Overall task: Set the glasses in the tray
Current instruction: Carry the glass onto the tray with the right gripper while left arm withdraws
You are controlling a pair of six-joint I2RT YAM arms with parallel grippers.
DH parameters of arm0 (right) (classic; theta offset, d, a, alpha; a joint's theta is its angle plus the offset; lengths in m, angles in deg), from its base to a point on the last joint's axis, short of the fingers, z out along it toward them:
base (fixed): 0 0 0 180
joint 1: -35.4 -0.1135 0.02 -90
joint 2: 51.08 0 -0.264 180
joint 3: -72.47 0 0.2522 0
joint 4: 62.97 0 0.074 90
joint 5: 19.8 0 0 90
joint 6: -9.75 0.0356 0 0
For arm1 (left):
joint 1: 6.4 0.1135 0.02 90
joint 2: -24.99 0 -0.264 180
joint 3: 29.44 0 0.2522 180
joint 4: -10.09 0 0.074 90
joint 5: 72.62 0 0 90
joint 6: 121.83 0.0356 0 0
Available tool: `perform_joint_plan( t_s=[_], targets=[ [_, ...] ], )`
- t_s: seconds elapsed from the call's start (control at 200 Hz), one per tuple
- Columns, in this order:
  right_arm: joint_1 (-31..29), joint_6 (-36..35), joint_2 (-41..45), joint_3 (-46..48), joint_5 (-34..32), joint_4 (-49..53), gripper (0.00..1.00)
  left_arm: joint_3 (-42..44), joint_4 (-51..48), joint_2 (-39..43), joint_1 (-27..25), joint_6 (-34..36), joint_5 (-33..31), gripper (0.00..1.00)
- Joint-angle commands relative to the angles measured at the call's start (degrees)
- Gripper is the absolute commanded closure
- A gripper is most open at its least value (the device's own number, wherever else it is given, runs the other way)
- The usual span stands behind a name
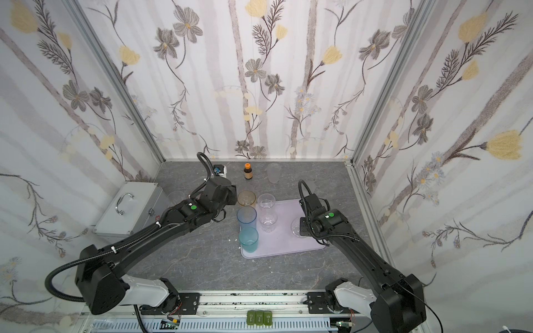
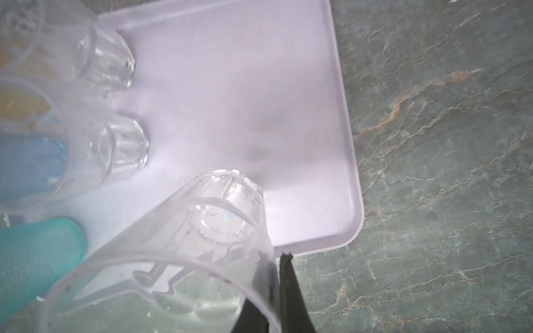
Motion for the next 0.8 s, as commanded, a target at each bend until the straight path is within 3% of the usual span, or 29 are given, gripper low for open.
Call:
perform_joint_plan(
  t_s=[0.0,0.33,0.795],
  targets=[
    [-3.86,2.67,-1.62,0.35,3.48,-0.34,1.0,6.8,9.68,5.87,2.11,0.87,-2.67,0.41],
    [-13.47,4.13,-11.28,-3.63,3.97,-2.69,1.0,14.07,15.6,10.13,3.8,-3.13,3.24,0.38],
    [-16.47,2.3,-22.62,-8.58,4.32,-5.51,1.0,16.76,16.9,11.9,4.68,-3.54,4.02,0.37]
  ],
)
